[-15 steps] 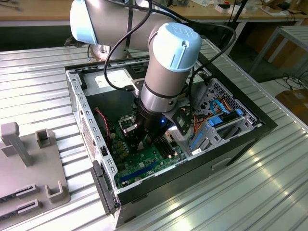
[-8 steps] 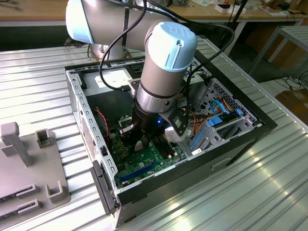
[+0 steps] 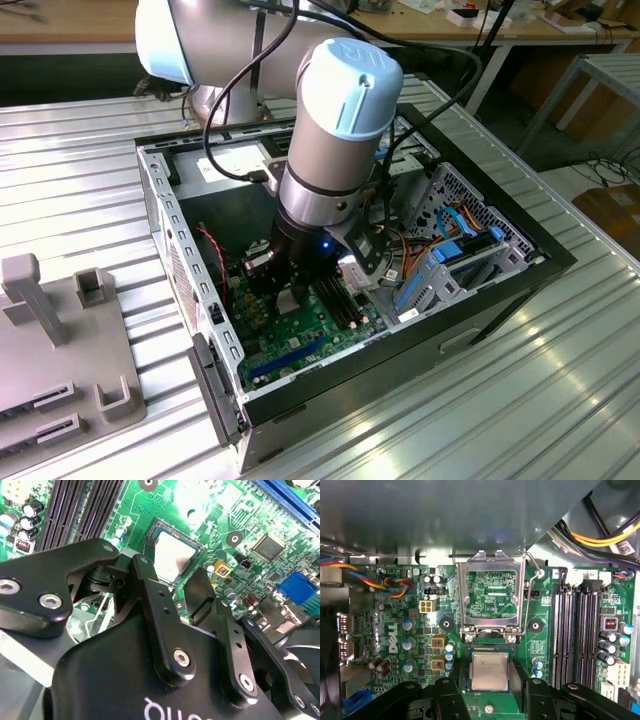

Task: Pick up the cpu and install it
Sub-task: 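Place the cpu into insertion slot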

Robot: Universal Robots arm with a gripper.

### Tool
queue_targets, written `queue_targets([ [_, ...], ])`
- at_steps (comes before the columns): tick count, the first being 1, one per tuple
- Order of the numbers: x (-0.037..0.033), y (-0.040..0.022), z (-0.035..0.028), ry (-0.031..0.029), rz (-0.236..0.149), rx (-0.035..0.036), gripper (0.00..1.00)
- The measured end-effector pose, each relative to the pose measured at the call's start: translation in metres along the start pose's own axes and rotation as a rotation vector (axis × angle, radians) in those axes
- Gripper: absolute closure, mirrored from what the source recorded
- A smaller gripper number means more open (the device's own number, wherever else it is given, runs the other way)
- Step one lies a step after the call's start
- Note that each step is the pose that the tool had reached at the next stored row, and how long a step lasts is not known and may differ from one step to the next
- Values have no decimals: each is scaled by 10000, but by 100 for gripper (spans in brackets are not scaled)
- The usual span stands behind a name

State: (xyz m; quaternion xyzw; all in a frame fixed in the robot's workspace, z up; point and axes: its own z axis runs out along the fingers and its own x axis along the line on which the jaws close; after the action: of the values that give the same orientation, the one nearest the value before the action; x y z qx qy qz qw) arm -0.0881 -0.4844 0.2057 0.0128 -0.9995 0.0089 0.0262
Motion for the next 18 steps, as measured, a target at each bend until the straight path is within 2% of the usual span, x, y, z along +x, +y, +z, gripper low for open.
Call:
queue_targets([
  [5,-34,4,4,5,221,-11,49],
  [18,-66,5,39,6,224,-11,49],
])
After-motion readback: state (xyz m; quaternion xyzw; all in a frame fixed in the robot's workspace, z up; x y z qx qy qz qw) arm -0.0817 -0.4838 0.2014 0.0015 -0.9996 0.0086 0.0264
